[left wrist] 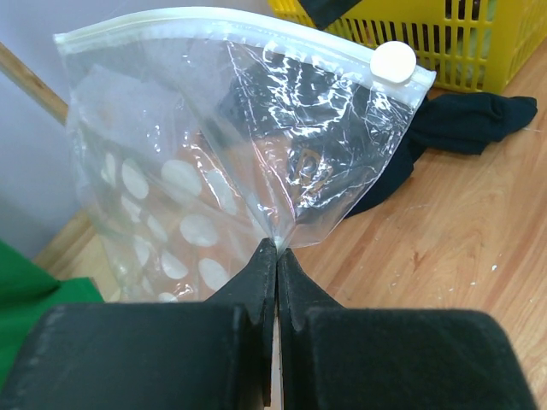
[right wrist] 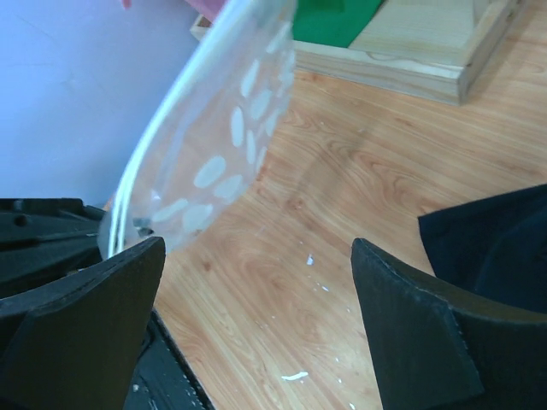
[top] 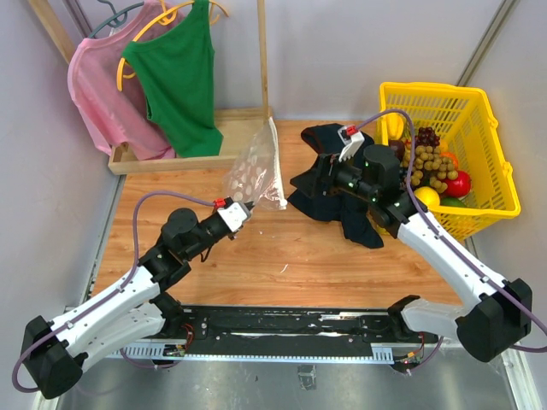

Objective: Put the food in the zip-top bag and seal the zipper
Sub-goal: Pick up the zipper food storage bag at the center of the board, then open the zipper of the food storage bag.

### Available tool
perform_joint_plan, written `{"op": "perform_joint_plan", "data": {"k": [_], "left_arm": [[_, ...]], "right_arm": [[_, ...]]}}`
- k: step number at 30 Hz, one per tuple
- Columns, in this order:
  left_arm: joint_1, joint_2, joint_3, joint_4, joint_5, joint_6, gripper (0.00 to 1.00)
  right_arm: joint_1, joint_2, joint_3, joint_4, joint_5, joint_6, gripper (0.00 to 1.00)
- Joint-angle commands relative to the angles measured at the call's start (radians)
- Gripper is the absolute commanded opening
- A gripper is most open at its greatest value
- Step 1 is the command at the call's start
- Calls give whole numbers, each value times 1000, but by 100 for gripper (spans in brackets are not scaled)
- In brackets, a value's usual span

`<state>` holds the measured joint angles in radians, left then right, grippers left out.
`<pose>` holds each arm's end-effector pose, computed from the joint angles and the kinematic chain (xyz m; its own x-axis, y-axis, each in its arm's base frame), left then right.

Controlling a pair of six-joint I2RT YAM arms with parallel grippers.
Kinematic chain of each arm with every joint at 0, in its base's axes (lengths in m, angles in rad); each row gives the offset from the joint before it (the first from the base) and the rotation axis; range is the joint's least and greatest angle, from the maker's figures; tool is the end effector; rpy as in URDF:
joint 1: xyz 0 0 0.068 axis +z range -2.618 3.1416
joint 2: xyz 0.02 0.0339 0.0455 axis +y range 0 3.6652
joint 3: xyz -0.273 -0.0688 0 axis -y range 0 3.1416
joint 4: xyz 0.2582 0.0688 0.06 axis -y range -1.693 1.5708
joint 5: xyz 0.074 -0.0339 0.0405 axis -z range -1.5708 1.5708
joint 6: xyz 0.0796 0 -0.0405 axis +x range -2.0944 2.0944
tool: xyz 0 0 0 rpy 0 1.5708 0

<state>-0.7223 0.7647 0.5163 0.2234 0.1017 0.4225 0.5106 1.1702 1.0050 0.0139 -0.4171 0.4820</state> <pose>0.1756 -0.1655 0.2934 0.2838 0.2936 -0.9128 0.6770 0.6128 0.4076 0.2662 0.1861 0.3595 -0.4856 0.2138 -0.8476 -0.6445 0.5675 0.5124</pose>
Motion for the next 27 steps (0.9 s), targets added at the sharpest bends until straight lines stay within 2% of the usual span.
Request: {"op": "perform_joint_plan", "data": {"k": [1, 10, 27], "left_arm": [[-11, -6, -11, 71, 53, 39, 0], [-14, -3, -16, 79, 77, 32, 0], [-19, -3, -16, 76, 90, 32, 0]], "right_arm": [[25, 1, 4, 154, -58, 98, 91], [25, 14, -17, 209, -23, 164, 86], [25, 64, -17, 274, -89, 235, 77]]}}
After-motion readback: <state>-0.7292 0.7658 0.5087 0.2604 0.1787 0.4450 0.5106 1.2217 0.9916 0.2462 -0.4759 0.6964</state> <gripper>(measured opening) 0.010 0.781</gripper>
